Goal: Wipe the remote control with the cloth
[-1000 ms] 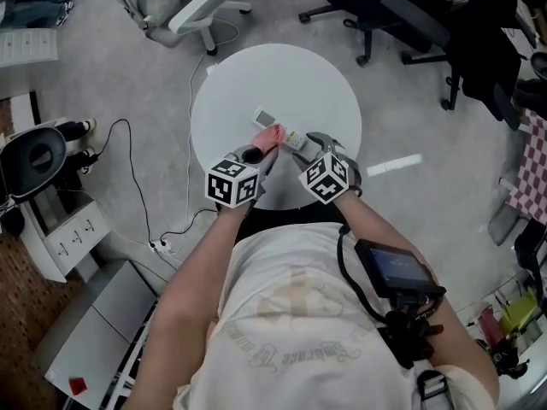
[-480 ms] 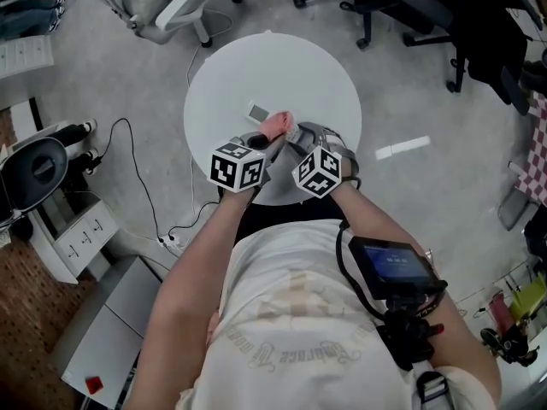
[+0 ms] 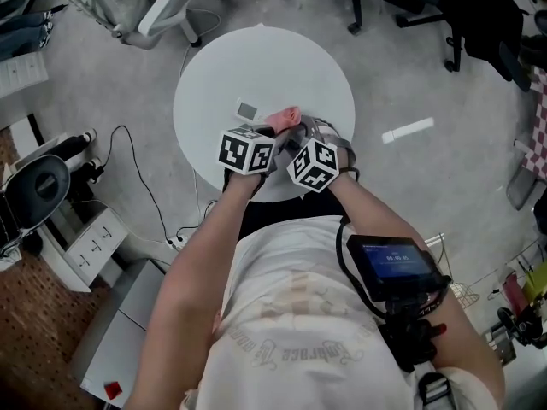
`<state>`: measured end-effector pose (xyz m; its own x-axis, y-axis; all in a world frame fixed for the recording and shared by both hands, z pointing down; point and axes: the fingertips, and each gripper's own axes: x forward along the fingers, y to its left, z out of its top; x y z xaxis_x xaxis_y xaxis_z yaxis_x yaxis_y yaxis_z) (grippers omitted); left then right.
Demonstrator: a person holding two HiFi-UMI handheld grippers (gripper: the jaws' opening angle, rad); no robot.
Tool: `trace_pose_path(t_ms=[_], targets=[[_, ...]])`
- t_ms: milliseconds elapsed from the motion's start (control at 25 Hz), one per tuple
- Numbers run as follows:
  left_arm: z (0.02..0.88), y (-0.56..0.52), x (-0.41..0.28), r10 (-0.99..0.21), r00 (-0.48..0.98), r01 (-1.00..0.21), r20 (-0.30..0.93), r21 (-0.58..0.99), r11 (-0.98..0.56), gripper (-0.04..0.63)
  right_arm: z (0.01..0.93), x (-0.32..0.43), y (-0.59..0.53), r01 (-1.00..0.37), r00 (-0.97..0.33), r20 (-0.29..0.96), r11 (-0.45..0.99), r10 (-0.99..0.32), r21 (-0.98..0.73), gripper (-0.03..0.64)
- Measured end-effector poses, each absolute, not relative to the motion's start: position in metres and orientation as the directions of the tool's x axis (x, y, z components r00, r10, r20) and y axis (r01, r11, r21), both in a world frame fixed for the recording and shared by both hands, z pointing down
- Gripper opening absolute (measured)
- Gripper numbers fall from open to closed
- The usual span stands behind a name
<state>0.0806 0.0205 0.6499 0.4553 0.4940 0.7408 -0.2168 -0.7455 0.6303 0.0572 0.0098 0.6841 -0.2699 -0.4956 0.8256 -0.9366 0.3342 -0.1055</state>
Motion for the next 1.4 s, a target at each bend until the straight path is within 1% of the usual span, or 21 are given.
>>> trace_pose_path(t_ms=[200, 280, 400, 520, 640, 800, 1160, 1400], targets=[[0.659, 0.023, 0.081, 0.537, 0.435, -0.237, 0.723, 0.667, -0.707, 0.021, 0.684, 0.056, 0.009, -0.935, -0.282, 0.825, 0.332, -0.490, -0.122, 0.215], [0.659, 0.024, 0.080, 0.545, 0.414, -0.219, 0.729, 0.661, -0.718, 0.021, 0.684, 0.055, 0.010, -0.937, -0.283, 0.825, 0.325, -0.489, -0.128, 0.213], [0.658, 0.023, 0.078, 0.530, 0.390, -0.193, 0.753, 0.630, -0.752, 0.020, 0.684, 0.055, 0.011, -0.940, -0.281, 0.825, 0.313, -0.490, -0.135, 0.209], [0.659, 0.015, 0.077, 0.487, 0.404, -0.197, 0.774, 0.593, -0.781, 0.020, 0.684, 0.056, 0.012, -0.942, -0.279, 0.826, 0.308, -0.491, -0.135, 0.209], [0.659, 0.003, 0.074, 0.454, 0.424, -0.227, 0.784, 0.577, -0.784, 0.021, 0.684, 0.057, 0.013, -0.942, -0.281, 0.826, 0.307, -0.489, -0.138, 0.209], [0.660, -0.015, 0.070, 0.441, 0.451, -0.272, 0.776, 0.590, -0.761, 0.021, 0.683, 0.058, 0.012, -0.939, -0.287, 0.825, 0.314, -0.487, -0.141, 0.209], [0.673, -0.079, 0.042, 0.334, 0.477, -0.441, 0.813, 0.550, -0.710, 0.021, 0.684, 0.057, 0.016, -0.936, -0.294, 0.827, 0.319, -0.479, -0.149, 0.209], [0.679, -0.115, 0.019, 0.279, 0.448, -0.474, 0.850, 0.490, -0.731, 0.021, 0.684, 0.057, 0.017, -0.931, -0.302, 0.828, 0.332, -0.472, -0.150, 0.209]])
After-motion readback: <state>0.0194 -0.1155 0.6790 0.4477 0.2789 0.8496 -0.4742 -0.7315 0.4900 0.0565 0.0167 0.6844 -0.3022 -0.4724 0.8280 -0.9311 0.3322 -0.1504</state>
